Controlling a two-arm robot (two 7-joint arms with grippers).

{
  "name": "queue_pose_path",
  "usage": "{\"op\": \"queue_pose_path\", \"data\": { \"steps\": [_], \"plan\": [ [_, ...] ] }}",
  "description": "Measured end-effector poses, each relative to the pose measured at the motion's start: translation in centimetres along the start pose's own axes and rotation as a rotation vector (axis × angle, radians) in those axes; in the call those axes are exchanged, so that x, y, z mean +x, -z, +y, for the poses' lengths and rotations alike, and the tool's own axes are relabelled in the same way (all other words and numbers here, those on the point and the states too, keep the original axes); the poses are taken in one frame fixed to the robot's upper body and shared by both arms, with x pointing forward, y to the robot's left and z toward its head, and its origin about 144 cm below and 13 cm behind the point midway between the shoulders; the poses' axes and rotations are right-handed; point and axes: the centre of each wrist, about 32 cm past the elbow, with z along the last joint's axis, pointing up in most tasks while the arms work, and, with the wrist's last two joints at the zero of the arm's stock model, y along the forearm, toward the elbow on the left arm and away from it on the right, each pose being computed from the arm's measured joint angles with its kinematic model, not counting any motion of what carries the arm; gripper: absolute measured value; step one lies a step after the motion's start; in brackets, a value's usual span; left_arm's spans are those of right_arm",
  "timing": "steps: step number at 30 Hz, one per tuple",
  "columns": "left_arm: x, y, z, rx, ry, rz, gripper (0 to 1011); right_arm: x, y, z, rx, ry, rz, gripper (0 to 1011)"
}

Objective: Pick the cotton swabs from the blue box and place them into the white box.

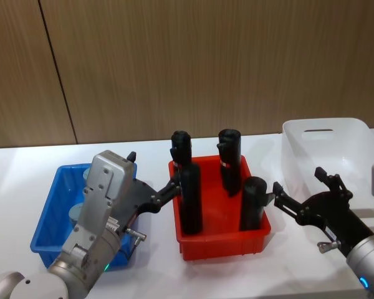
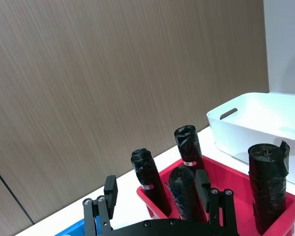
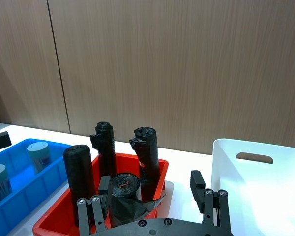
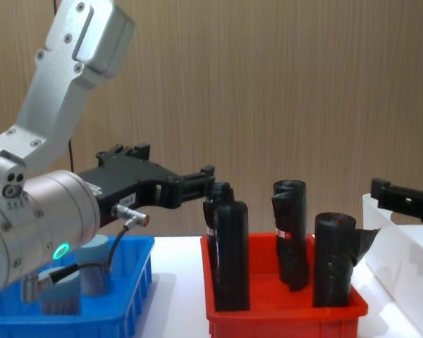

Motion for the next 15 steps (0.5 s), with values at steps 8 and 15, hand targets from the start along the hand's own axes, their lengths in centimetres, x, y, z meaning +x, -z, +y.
{"op": "queue_pose_path", "data": {
  "steps": [8,15],
  "plan": [
    [0.0,0.0,0.0,0.0,0.0,0.0,1004,0.0,0.0,0.0,0.0,0.0,0.0,1002],
    [0.0,0.0,0.0,0.0,0.0,0.0,1004,0.0,0.0,0.0,0.0,0.0,0.0,1002]
  ]
}}
